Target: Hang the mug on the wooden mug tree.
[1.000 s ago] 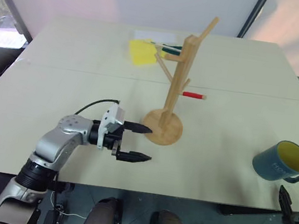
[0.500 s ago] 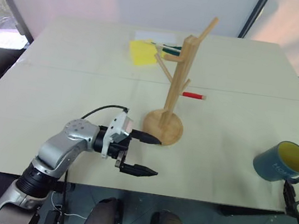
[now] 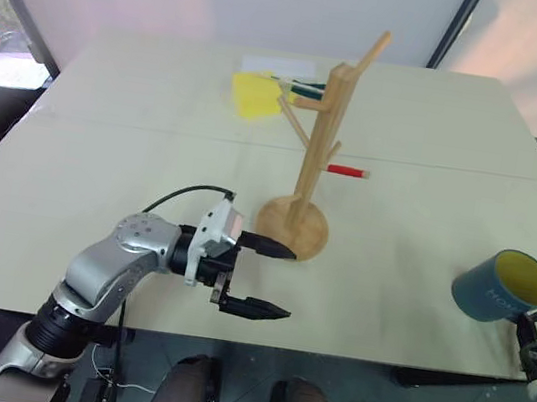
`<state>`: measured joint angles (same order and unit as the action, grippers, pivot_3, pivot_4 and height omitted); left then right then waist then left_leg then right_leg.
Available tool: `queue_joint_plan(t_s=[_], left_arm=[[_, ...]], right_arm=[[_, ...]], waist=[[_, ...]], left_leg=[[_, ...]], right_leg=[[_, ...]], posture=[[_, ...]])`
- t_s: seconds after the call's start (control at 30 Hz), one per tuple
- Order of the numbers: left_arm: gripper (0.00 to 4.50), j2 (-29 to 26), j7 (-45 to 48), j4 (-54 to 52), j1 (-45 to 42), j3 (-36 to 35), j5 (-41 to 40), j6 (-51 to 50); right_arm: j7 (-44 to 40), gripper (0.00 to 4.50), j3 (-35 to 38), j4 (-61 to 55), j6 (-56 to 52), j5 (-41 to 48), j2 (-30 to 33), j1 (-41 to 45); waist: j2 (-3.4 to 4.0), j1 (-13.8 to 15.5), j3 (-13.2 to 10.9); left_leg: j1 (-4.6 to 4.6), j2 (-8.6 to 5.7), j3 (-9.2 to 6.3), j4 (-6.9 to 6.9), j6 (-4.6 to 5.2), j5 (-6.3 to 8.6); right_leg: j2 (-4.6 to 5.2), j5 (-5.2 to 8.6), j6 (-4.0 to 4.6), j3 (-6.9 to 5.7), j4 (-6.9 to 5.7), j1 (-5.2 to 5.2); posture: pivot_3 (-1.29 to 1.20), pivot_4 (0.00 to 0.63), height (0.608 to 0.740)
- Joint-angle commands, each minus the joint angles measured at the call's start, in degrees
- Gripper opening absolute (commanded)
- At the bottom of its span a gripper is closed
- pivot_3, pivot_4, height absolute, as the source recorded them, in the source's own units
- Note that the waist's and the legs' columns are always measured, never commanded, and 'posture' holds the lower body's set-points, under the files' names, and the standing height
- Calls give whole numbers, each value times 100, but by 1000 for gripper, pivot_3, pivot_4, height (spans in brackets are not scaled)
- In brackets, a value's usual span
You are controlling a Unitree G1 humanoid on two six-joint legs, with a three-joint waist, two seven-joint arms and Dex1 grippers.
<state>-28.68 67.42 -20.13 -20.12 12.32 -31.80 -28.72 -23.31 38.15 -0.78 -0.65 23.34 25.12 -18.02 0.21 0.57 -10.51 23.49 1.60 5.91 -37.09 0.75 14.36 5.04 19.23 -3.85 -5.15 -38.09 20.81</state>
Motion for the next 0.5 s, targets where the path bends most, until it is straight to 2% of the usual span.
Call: queue_joint_plan(t_s=[0.03,0.3,0.4,0.5], left_arm=[[4500,-22,-109,-232,-148,-49,-124,-95],[4500,-117,-263,-224,-195,-166,-207,-213],[4500,-249,-373,138,-99,-433,-105,-71],[4500,-348,-420,430,-51,-636,-40,105]], right_arm=[[-41,35,-3,-199,-45,58,83,1],[-198,35,-272,-989,-262,-41,224,-178],[-714,35,-899,-2246,-415,-341,917,-123],[-914,35,-1261,-3027,-776,-285,1447,237]], waist=[[0,0,0],[0,2,0],[7,-64,0],[5,-139,-1]], left_leg=[[0,0,0,0,0,0],[-2,1,-1,0,0,0],[-2,1,2,-1,0,0],[-7,6,4,0,-2,-10]], right_leg=[[0,0,0,0,0,0],[-3,0,-1,0,0,-2],[-3,-1,-2,4,-1,0],[-7,-1,-2,8,-8,4]], posture=[[0,150,730],[0,150,730],[0,150,730],[0,150,730]])
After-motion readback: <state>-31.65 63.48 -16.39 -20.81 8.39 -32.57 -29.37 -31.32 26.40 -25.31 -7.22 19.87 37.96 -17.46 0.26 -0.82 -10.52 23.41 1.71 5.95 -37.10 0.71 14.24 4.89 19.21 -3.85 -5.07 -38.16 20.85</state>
